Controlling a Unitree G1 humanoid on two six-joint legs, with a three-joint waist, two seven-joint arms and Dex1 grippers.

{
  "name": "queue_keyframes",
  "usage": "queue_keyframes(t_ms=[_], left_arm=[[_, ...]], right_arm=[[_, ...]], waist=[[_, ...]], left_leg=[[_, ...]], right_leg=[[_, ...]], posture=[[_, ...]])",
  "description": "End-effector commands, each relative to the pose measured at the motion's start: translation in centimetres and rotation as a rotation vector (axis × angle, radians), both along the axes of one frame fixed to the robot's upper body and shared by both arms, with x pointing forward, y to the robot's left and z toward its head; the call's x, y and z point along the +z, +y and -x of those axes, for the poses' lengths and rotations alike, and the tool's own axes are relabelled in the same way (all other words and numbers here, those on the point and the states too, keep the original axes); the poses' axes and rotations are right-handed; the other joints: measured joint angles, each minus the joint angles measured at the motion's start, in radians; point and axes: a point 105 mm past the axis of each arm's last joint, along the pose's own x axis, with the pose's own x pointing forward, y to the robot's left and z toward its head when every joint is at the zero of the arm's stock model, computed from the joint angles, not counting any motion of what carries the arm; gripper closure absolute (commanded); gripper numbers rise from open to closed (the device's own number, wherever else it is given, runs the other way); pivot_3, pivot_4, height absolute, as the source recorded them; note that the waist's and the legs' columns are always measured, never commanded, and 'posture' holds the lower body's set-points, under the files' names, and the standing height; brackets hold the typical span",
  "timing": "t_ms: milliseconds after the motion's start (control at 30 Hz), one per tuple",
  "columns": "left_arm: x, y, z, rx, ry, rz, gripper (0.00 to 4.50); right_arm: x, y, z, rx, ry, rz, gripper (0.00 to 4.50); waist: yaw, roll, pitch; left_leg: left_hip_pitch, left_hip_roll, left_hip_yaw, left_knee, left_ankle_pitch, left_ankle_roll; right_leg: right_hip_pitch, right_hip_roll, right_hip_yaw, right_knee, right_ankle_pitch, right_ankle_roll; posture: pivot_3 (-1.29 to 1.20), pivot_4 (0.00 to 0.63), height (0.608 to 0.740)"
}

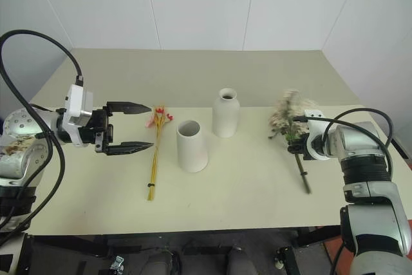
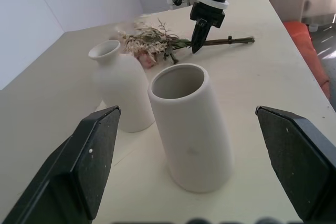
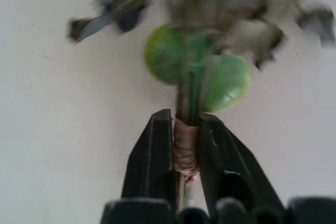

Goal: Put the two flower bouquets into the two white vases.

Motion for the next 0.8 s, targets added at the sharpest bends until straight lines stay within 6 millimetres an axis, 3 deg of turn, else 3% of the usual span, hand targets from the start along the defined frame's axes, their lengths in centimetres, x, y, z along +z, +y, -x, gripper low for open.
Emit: queue_keyframes(t_ms=[33,100,200,267,367,433,600,667,800], left_arm=[[1.2,0.0,0.5,-0.004,-0.060,0.006,0.00],[1.2,0.0,0.5,-0.001,-0.060,0.006,0.00],[1.3,0.2,0.4,0.009,-0.060,0.014,0.00],[1.4,0.4,0.3,0.021,-0.053,0.033,0.00],[1.4,0.7,0.3,0.042,-0.037,0.062,0.00],[1.4,1.2,0.2,0.066,-0.015,0.103,0.00],[0.6,2.7,0.0,0.148,0.015,0.099,0.00],[0.3,3.4,-0.1,0.184,0.039,0.142,0.00],[-0.9,4.3,0.0,0.238,0.069,0.130,0.00]], right_arm=[[1.5,-0.5,-0.6,-0.012,-0.057,0.014,4.27],[2.6,-0.7,-1.3,-0.030,-0.136,0.067,4.27],[9.4,0.0,-3.7,-0.079,-0.580,0.181,4.27],[15.3,1.3,-4.1,-0.142,-0.958,0.204,4.27],[20.7,2.6,-3.8,-0.240,-1.206,0.034,4.27],[24.5,4.1,-2.6,-0.238,-1.422,-0.247,4.27],[26.7,8.5,-1.4,-0.059,-1.546,-0.501,4.27],[26.6,10.2,-1.3,-0.015,-1.553,-0.570,4.27],[24.6,12.8,-2.4,0.039,-1.486,-0.583,4.27]], waist=[[0.000,0.000,0.000],[0.000,0.000,0.000],[-0.006,0.000,0.000],[-0.015,0.000,0.000],[-0.025,0.001,0.001],[-0.028,0.001,0.001],[-0.023,0.001,0.001],[-0.025,0.001,0.001],[-0.026,0.002,0.001]], left_leg=[[0.000,0.000,0.000,0.000,0.000,0.000],[0.000,0.000,0.000,0.000,0.000,0.000],[0.000,0.000,0.001,0.000,0.000,0.000],[0.000,0.000,0.000,-0.001,0.000,0.000],[-0.001,0.000,-0.001,-0.001,0.000,0.000],[-0.001,0.000,-0.001,-0.001,0.000,0.000],[0.000,0.001,-0.002,-0.001,0.000,0.000],[0.000,0.001,-0.001,0.000,0.000,0.000],[0.000,0.002,-0.002,-0.001,0.000,0.000]], right_leg=[[0.000,0.000,0.000,0.000,0.000,0.000],[0.000,0.000,0.000,0.000,0.000,0.000],[-0.001,0.000,0.000,0.001,0.000,0.000],[-0.001,0.001,0.001,0.001,0.000,0.000],[-0.002,0.001,0.000,0.002,0.000,0.001],[-0.002,0.001,0.000,0.002,0.000,0.001],[0.000,0.000,-0.003,0.001,0.000,0.000],[0.000,0.000,-0.002,0.002,0.000,0.000],[0.000,0.001,-0.003,0.003,0.001,-0.001]], posture=[[0.00,0.150,0.740],[0.00,0.150,0.740],[0.00,0.150,0.740],[0.00,0.150,0.740],[0.00,0.150,0.740],[0.00,0.150,0.740],[0.00,0.150,0.740],[0.00,0.150,0.740],[0.00,0.150,0.740]])
